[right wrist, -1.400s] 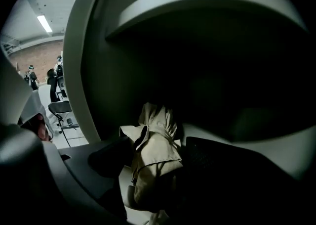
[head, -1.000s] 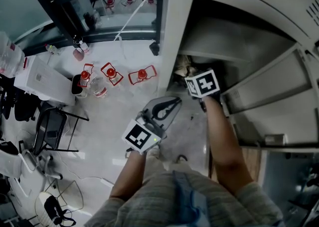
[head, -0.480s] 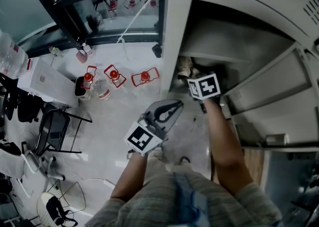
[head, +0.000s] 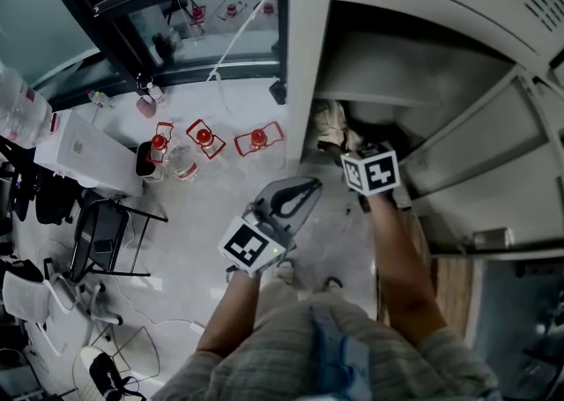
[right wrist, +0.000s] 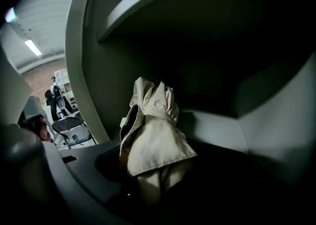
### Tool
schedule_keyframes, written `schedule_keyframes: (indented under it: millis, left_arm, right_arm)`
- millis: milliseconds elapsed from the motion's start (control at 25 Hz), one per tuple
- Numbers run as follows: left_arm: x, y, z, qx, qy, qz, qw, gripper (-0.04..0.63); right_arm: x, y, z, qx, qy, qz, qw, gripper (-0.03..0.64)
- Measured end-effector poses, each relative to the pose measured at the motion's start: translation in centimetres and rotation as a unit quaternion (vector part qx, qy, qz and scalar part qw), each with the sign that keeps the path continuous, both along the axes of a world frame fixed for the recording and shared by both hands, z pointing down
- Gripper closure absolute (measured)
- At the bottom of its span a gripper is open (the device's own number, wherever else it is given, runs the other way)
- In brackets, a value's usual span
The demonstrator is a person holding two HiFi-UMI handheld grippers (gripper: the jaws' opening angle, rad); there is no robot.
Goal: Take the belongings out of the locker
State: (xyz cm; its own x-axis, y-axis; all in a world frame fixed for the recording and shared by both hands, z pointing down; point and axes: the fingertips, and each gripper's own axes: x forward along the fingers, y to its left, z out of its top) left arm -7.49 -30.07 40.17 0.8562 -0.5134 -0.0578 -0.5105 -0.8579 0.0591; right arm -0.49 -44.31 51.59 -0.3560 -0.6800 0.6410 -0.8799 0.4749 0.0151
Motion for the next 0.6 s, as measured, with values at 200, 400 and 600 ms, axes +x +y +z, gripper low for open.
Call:
schedule_keyframes:
  millis: [200, 400, 600]
  left_arm:
    - [0.4, 0.5, -0.2, 0.002, -0.007, 0.016, 0.9998, 0.591]
    - [0.9, 0.9, -1.2, 0.007, -0.009, 0.032, 0.9994, 0.591]
    - [1.3, 1.1, -2.2, 0.022, -0.012, 0.048, 0.9986, 0.591]
  right_arm:
    - [-0.9, 2.7, -2.7, 0.040, -0.077, -0.012, 0.996, 0.383]
    - [-0.7, 5.4, -6.6, 0.094, -0.152, -0.009, 0.984, 0.383]
    - [0.0, 8.4, -10.0, 0.145, -0.227, -0.004, 0.963, 0.383]
